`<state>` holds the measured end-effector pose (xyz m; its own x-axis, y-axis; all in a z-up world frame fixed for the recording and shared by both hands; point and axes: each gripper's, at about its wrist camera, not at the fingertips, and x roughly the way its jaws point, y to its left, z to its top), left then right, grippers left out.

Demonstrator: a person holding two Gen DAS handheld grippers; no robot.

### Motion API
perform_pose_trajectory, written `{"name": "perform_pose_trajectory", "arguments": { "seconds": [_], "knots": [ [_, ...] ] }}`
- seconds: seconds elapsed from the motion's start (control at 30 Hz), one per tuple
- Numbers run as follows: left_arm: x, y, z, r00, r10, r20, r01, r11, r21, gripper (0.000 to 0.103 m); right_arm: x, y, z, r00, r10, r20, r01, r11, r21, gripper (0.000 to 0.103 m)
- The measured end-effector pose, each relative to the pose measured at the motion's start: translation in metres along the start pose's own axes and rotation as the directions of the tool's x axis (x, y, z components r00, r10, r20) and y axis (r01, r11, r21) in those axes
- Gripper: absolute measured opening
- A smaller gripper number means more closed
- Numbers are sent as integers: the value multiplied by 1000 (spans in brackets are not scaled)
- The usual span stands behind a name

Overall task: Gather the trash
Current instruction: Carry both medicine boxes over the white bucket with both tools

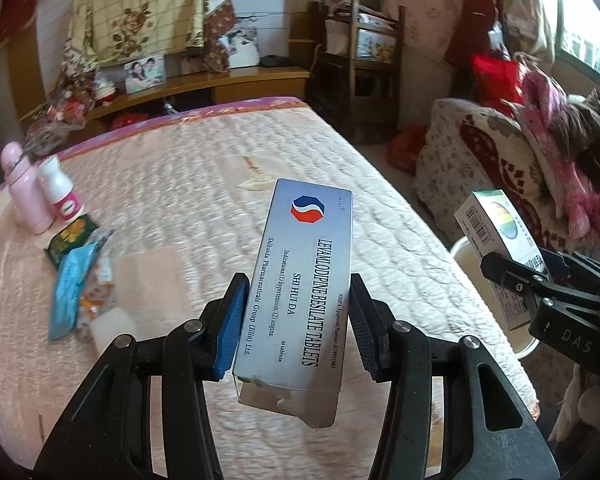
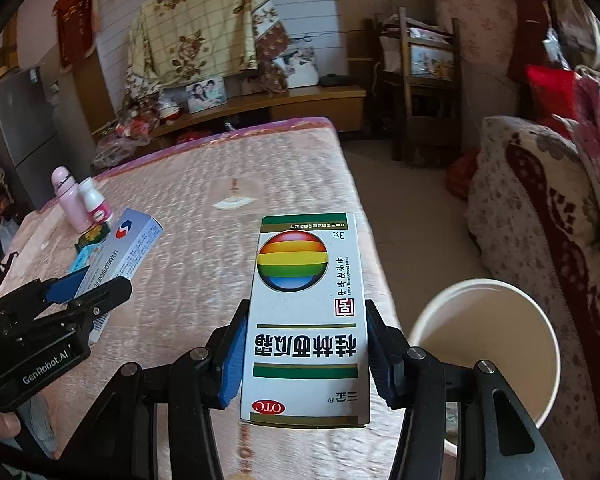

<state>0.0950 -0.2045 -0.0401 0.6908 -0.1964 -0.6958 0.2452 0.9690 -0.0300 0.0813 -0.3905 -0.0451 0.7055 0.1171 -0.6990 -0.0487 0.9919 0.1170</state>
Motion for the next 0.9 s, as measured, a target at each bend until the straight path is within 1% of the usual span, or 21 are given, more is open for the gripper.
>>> {"name": "perform_pose_trajectory", "arguments": {
  "seconds": [0.23,0.43,0.67,0.9],
  "knots": [
    [14,-41,3,1000,-16,-27,17,998,54,47,-11,-42,-9,999,-43,-7,43,998,56,51],
    [23,-70,6,999,-25,-29,28,994,102,47,-20,-75,-14,997,-83,-9,83,993,90,51],
    [35,-96,9,999,-29,-37,34,989,143,47,-25,-110,-22,993,-113,-21,115,983,141,51],
    [49,-115,8,997,-42,-59,51,985,163,47,-20,-131,-27,991,-129,-41,134,976,170,51]
  ]
}}
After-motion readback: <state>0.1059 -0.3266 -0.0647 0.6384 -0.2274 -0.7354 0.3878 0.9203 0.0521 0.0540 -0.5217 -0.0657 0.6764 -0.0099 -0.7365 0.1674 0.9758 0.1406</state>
